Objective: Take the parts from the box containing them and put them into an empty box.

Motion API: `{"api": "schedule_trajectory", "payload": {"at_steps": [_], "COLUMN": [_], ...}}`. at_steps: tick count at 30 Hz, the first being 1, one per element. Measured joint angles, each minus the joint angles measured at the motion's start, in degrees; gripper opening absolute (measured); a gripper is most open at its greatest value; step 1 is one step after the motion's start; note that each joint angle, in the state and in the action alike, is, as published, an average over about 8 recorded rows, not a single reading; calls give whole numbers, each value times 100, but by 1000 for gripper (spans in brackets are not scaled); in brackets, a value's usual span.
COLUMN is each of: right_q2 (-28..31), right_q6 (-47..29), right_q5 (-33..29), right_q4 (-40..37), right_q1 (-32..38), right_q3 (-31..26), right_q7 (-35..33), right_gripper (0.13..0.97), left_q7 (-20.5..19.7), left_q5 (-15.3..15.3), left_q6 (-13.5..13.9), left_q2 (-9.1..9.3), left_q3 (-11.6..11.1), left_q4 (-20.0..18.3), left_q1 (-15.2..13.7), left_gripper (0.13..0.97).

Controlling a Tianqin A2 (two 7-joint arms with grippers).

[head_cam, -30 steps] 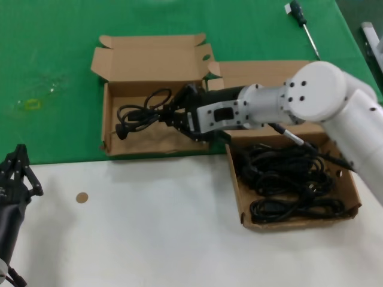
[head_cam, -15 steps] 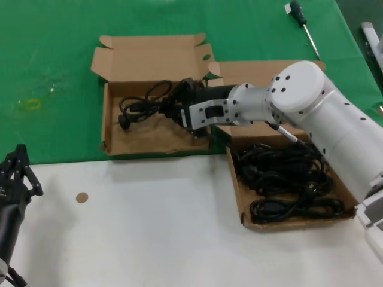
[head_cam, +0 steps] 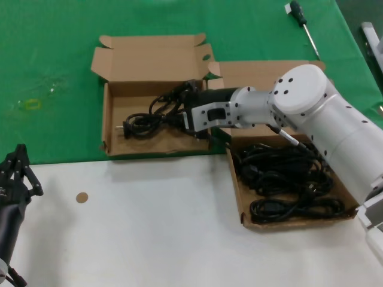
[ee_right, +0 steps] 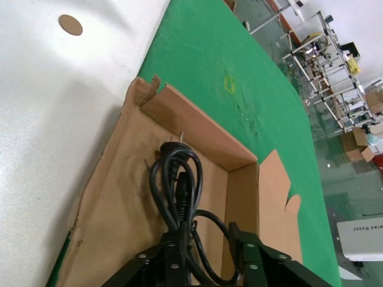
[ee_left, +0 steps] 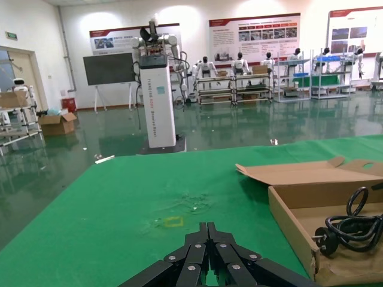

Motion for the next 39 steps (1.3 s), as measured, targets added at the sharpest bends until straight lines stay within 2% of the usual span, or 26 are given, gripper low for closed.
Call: {"api": "schedule_trajectory", "payload": {"at_steps": [2,5,11,19,20,23,31,35,39], "right_q2": [37,139,493,1009,1050,1121,1137,1132,1124], "right_q6": [-21,-74,-233,-327,-328,-325,-282,-161,17], "right_q5": [-2,-22,-112,-217,-222,-227,-201,-124,-12], "right_q4": [66,278,1088,2204,2294,2451,2529,2632,2780], "right_q1": [-30,-97,-326,-679,-710,-763,-837,-998,-1231], "right_q3": [-6,-21,-51,-18,-10,6,42,128,253], "right_q7": [40,174,738,1354,1395,1459,1503,1586,1709], "right_gripper": [247,295,375,573,573,573,775,824,888], "left_q7": [0,0,0,0,0,0,0,0,0], "left_q5": [0,0,0,0,0,0,0,0,0], "left_q6": [0,0,0,0,0,0,0,0,0], "left_q2": [0,0,0,0,0,0,0,0,0], "left_q3": [0,0,0,0,0,0,0,0,0], "left_q4": [0,0,0,0,0,0,0,0,0], "left_q1": [0,0,0,0,0,0,0,0,0], "left_gripper": [152,152,152,152,152,152,170,181,231]}}
